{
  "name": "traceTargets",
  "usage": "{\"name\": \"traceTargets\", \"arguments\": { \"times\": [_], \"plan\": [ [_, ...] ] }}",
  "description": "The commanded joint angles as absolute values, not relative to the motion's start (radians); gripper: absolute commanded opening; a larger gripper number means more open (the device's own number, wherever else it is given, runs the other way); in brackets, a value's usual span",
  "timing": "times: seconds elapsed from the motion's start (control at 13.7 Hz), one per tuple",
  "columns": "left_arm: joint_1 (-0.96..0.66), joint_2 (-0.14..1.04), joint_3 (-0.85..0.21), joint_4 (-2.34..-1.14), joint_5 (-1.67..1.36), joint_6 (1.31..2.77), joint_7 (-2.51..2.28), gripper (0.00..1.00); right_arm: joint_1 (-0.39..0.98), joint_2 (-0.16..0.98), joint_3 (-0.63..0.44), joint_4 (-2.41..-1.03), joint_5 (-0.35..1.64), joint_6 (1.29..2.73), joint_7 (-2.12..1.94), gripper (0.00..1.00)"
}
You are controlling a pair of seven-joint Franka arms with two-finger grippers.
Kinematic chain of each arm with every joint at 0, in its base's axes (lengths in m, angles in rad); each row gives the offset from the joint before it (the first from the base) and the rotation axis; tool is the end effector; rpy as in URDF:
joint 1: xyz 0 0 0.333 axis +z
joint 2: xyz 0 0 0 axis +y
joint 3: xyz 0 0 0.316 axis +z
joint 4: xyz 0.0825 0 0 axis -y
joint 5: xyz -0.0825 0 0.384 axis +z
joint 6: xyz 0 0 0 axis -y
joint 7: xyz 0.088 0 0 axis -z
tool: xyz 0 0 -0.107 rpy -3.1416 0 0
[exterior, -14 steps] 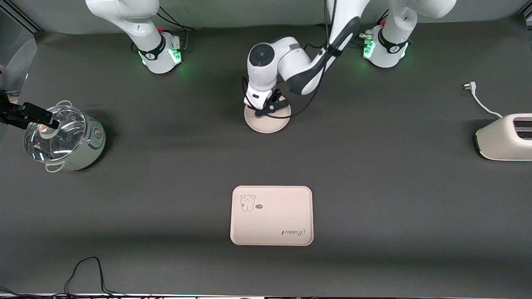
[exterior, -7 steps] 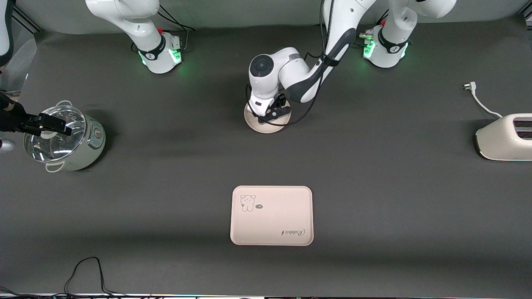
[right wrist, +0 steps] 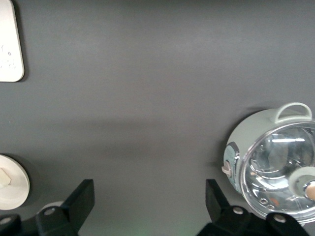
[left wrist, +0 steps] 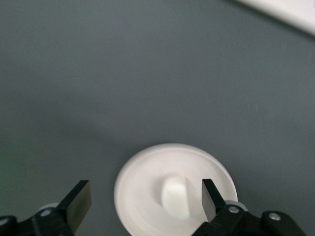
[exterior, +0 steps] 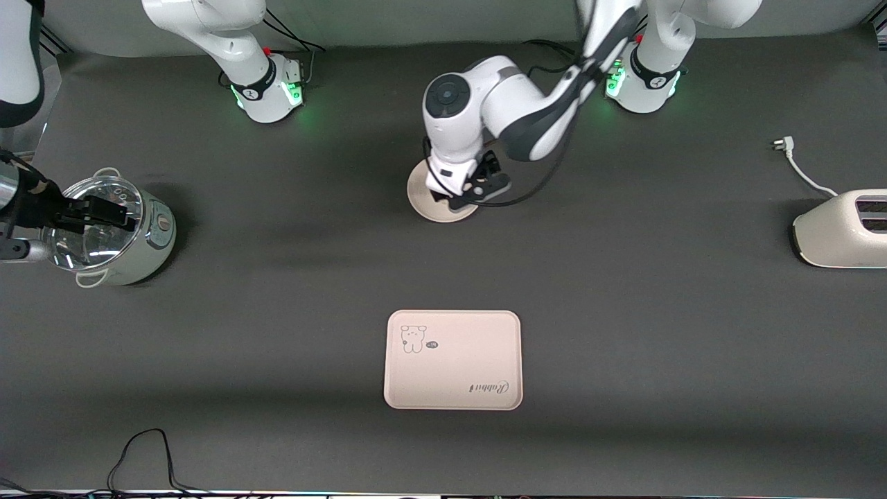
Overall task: Place bun in plate and plate on tray
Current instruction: 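Release the bun onto the plate and raise the left gripper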
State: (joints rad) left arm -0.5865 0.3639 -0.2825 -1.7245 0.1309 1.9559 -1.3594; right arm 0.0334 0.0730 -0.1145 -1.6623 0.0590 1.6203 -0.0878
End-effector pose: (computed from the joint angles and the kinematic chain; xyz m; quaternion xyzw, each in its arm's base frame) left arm 0.4291 -0.4709 0.3708 -0.9736 -0.2207 0.0175 0.0561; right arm 0.5715 -0.0384 0.5446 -0.9980 -0.0001 0.0549 0.0299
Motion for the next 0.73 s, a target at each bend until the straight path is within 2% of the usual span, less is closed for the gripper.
{"name": "traceTargets", "arguments": {
  "times": [0.0, 0.29, 0.66],
  "plan": [
    [-0.461, 0.312, -0.287, -1.619, 0.170, 1.765, -1.225, 1.00, 0.089, 0.113, -0.121, -1.655, 0.074, 1.640, -0.052, 1.00],
    [-0.183, 0.164, -0.287, -1.605, 0.172, 1.582, -0.854, 1.00, 0.161, 0.155, -0.121, -1.655, 0.100, 1.651, -0.018, 1.00],
    [0.076, 0.094, -0.287, -1.615, 0.121, 1.562, -0.357, 1.00, 0.311, 0.210, -0.121, -1.693, 0.164, 1.638, 0.033, 1.00]
  ]
}}
